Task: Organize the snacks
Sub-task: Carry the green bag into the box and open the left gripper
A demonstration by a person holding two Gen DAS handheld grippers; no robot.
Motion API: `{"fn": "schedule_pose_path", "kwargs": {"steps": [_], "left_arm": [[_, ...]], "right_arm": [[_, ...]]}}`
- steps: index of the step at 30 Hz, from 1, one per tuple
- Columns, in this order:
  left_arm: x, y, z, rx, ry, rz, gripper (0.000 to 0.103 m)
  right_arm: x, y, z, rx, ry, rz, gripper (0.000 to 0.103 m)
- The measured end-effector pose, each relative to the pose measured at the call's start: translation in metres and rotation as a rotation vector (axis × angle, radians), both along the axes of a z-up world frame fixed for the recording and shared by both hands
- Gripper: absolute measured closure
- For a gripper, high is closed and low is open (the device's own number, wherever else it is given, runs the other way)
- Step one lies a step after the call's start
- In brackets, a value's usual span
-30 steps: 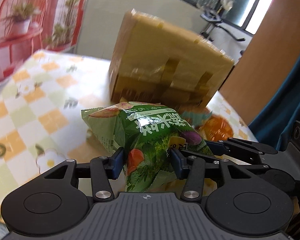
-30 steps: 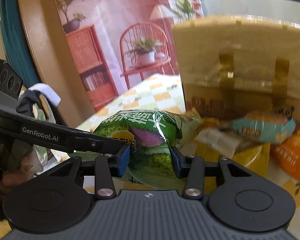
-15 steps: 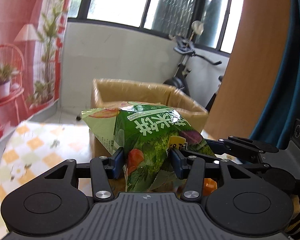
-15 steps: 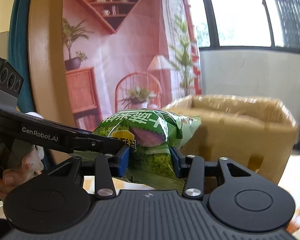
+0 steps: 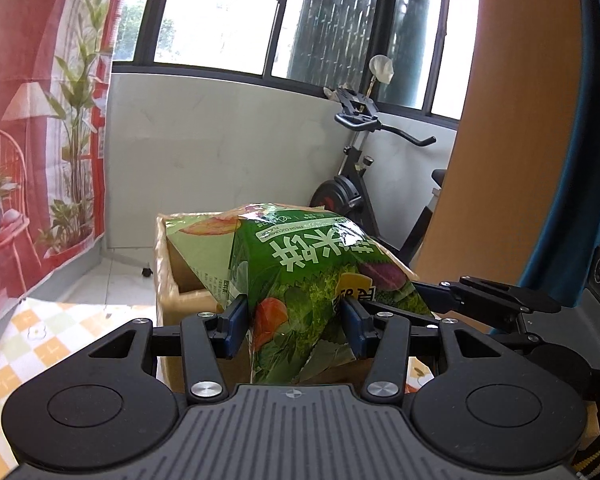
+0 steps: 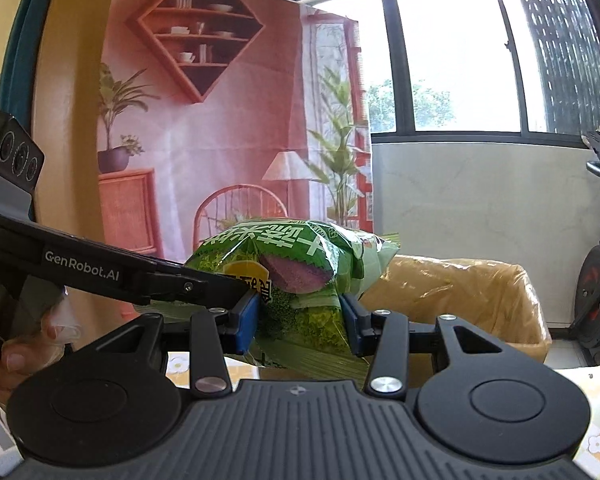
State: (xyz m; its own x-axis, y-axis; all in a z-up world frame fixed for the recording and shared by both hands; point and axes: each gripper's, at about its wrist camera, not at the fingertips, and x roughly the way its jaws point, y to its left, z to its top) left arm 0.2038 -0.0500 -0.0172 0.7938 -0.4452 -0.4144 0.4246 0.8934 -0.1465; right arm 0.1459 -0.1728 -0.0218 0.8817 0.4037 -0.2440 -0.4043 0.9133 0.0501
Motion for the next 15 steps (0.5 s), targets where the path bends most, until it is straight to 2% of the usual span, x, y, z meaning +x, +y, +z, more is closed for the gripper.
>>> {"fn": "schedule_pose_path", "kwargs": {"steps": [8,15], "left_arm": [[0.033,-0.014,0.011,0.021,0.017,-0.029,0.051],[0.066,-0.022,0.009,0.033,0.070,-0.050,0.051]], "right_arm": [[0.032,-0.020,0.008,0.025,0.004,-0.041,0.057],[0.065,-0.042,0.011,0.070,0.071,-0.075,0.057]]}}
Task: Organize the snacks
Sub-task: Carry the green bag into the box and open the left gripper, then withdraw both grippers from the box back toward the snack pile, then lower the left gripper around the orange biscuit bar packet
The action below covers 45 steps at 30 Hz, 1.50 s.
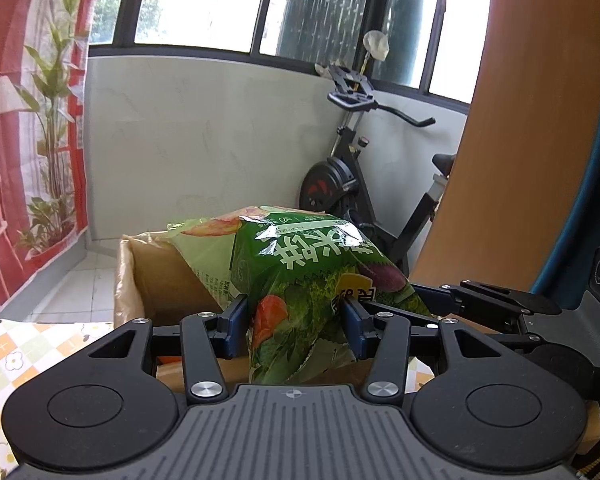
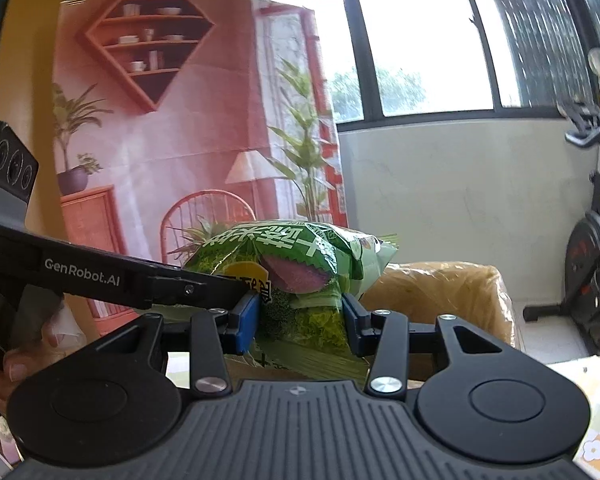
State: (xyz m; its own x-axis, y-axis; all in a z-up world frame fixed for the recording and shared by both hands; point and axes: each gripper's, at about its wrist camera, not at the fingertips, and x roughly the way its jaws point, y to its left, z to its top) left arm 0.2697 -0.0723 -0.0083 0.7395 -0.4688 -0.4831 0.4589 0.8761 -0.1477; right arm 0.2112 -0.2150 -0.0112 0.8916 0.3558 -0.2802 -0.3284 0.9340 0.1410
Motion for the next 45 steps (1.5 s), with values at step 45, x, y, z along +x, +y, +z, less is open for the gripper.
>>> {"fn": "schedule_pose_path", "kwargs": {"steps": [45], "left_arm": [[-0.050,0.100,-0.124,0.044,0.327,0.245,0.041]], "right_arm": [[-0.052,-0.033,-0.089,-0.011,0.412,-0.135,0.054]]}}
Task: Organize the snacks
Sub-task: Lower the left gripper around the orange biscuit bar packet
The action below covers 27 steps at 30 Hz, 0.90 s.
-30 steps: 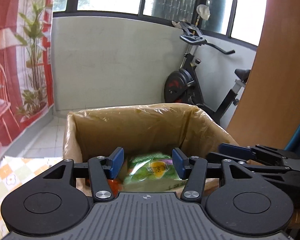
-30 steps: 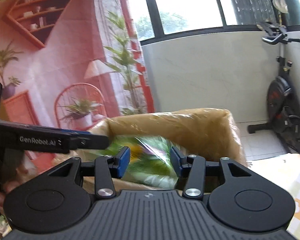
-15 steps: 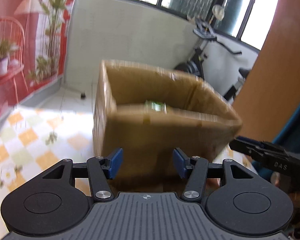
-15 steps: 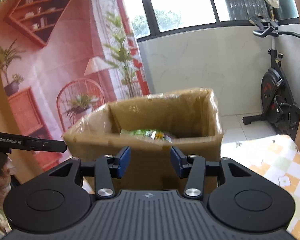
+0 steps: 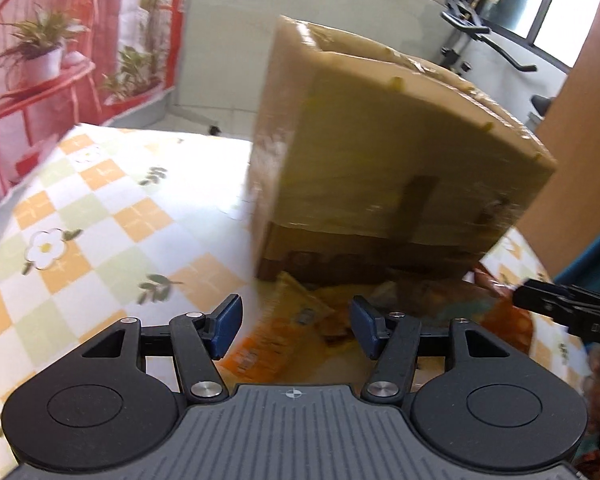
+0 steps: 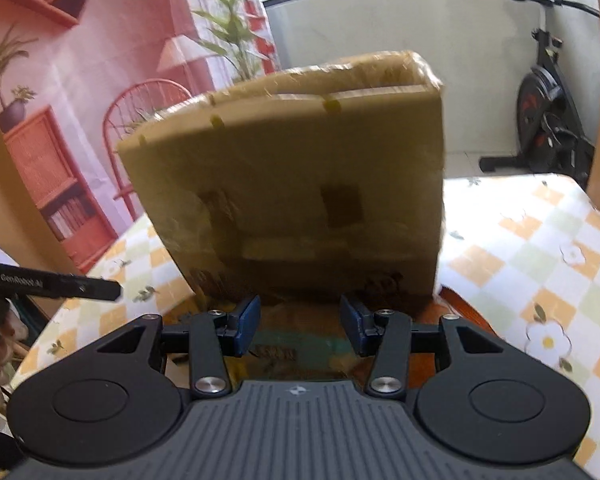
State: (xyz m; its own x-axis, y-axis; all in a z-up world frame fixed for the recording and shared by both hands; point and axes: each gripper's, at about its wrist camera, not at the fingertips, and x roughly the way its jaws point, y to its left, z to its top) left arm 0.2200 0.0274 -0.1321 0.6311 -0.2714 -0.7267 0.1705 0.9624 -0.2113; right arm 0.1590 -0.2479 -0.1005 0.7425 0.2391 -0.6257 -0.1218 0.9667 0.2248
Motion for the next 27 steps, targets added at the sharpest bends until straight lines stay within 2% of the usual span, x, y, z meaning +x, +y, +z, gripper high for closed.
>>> {"fn": "schedule_pose_path", "kwargs": {"steps": [7,11,15,20,27], "left_arm": [[0.020,-0.009,-0.030,0.097,-0.005,-0.025,0.041],[0.030,-0.005,-0.046,0.066,0.033,-0.059,0.040],[0.034,-0.007,-0.058,0.115,0.046,-0.073,0.040],[0.029,-0.010,-0.071,0.119,0.076,-0.094,0.040],[0.014,-0.009,-0.075,0.137,0.077,-0.045,0.047]], "right_arm": [[0.004,-0.004,-0.012,-0.001,0.048,-0.057,0.054],[0.003,-0.010,-0.017,-0.006,0.062,-0.092,0.054],[0.000,-0.017,-0.023,-0.010,0.085,-0.129,0.054],[-0.001,-0.022,-0.029,-0.001,0.113,-0.159,0.054],[0.006,-0.009,-0.033,-0.009,0.133,-0.107,0.054]]}}
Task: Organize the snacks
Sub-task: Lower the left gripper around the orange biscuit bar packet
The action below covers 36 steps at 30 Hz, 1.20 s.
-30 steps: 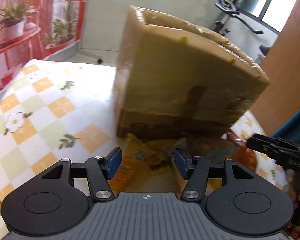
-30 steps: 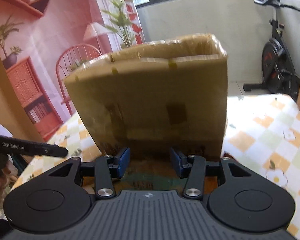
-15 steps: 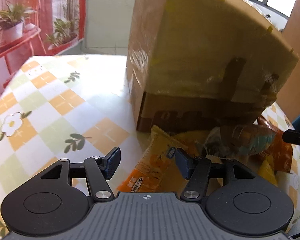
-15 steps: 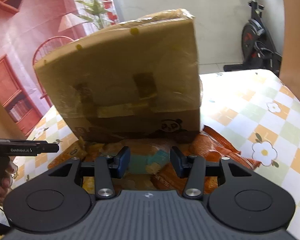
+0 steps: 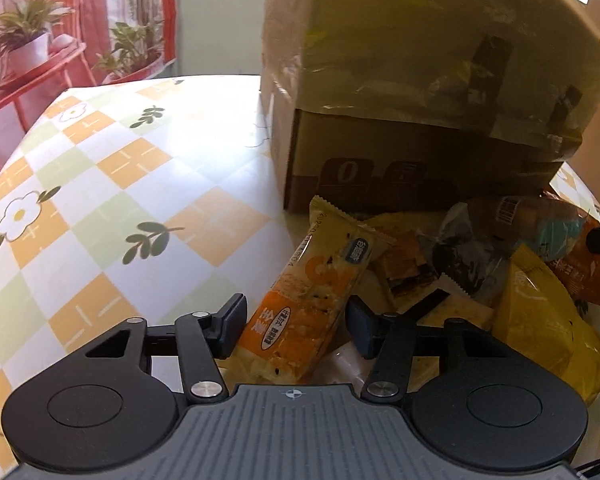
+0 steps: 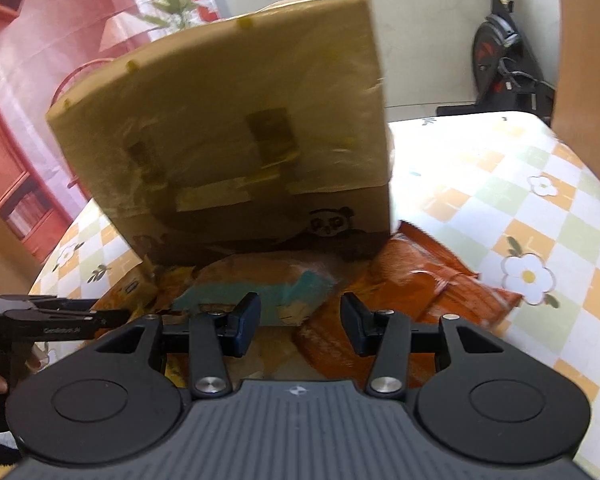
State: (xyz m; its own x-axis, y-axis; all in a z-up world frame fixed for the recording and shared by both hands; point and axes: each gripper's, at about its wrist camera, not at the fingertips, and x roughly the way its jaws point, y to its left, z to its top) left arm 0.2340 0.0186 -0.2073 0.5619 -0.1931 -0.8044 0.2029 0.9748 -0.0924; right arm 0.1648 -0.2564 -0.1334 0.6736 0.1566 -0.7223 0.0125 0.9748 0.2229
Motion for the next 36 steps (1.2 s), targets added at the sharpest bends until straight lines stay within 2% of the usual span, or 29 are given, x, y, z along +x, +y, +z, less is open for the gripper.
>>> {"fn": "schedule_pose_path", "kwargs": {"steps": [5,9,22,28,35,36], "left_arm": [[-0.009,0.009,-0.001,-0.006,0.006,0.032,0.050],[-0.014,0.017,-0.002,-0.032,0.012,0.063,0.050],[-0.012,0.016,-0.004,-0.024,0.006,0.069,0.050],[-0.014,0.013,-0.004,-0.011,0.001,0.067,0.050],[-0.015,0.014,-0.004,-0.020,0.000,0.075,0.050],[-0.015,0.014,-0.004,-0.020,0.000,0.075,0.050]], "right_arm": [[0.002,0.016,-0.008,-0.013,0.028,0.050,0.054],[-0.003,0.026,-0.012,-0.062,0.045,0.090,0.054],[-0.027,0.041,-0.040,-0.177,0.141,0.207,0.055],[-0.023,0.054,-0.045,-0.180,0.125,0.272,0.054],[-0.017,0.049,-0.053,-0.181,0.123,0.246,0.054],[-0.017,0.048,-0.053,-0.177,0.120,0.248,0.058]]}}
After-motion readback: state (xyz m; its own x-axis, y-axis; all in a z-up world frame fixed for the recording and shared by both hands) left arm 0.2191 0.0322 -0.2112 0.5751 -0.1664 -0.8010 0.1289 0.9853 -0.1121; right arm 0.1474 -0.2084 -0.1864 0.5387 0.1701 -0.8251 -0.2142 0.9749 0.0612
